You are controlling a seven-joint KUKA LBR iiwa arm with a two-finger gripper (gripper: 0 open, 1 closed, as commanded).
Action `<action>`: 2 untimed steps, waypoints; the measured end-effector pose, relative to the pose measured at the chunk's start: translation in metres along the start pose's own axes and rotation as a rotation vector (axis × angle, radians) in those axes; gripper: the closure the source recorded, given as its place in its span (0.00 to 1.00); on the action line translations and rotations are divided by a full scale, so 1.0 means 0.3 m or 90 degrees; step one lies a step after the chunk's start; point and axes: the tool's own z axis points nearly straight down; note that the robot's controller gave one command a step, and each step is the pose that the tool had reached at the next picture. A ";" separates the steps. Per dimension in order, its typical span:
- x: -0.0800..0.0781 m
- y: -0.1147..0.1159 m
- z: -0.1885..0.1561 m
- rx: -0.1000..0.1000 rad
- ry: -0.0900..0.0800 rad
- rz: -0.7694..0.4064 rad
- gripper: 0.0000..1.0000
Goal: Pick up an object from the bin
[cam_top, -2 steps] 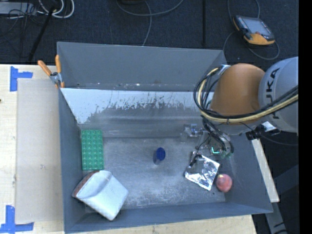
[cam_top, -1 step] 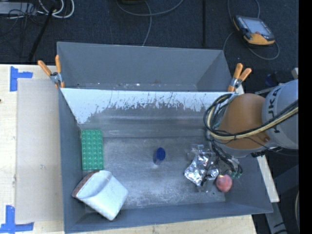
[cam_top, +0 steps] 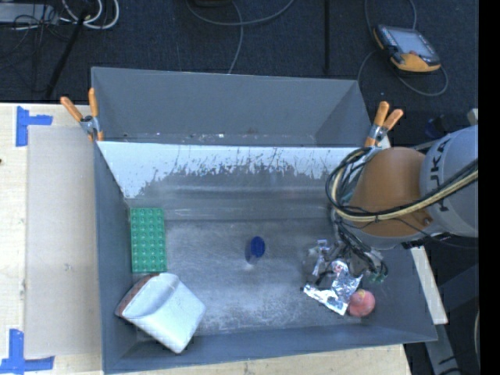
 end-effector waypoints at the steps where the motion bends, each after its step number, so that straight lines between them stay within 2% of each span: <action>1: 0.037 -0.040 -0.411 0.002 -0.005 0.028 1.00; 2: -0.067 -0.065 -0.658 0.002 -0.007 0.024 1.00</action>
Offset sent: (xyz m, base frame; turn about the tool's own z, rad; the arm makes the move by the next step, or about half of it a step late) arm -0.0118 -0.0134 0.1193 0.0470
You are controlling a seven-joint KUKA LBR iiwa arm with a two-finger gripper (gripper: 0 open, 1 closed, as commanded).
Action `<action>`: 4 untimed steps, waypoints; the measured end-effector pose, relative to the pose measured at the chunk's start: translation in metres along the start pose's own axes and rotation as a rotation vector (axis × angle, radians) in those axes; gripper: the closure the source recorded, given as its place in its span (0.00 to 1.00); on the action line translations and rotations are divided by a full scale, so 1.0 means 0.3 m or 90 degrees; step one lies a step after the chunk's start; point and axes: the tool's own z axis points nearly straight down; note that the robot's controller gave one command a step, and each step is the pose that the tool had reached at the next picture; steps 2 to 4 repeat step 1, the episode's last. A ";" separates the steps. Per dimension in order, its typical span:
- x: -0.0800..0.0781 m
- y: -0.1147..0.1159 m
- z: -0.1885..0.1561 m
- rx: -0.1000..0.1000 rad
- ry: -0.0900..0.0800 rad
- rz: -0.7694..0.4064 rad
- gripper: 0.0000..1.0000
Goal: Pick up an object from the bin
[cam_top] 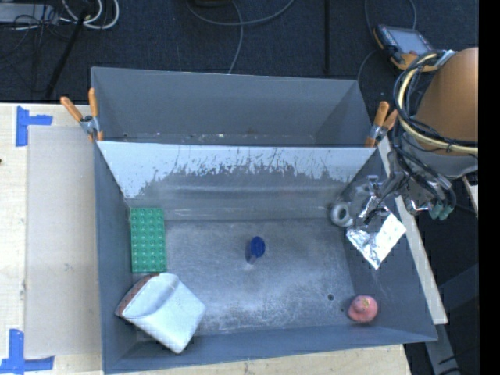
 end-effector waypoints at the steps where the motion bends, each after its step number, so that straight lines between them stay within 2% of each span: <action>1: 0.133 -0.162 0.054 -0.003 0.008 -0.236 1.00; 4: 0.133 -0.162 0.054 -0.003 0.008 -0.236 1.00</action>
Offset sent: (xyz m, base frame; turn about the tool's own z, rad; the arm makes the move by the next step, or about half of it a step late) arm -0.0369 -0.0494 -0.0153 -0.3738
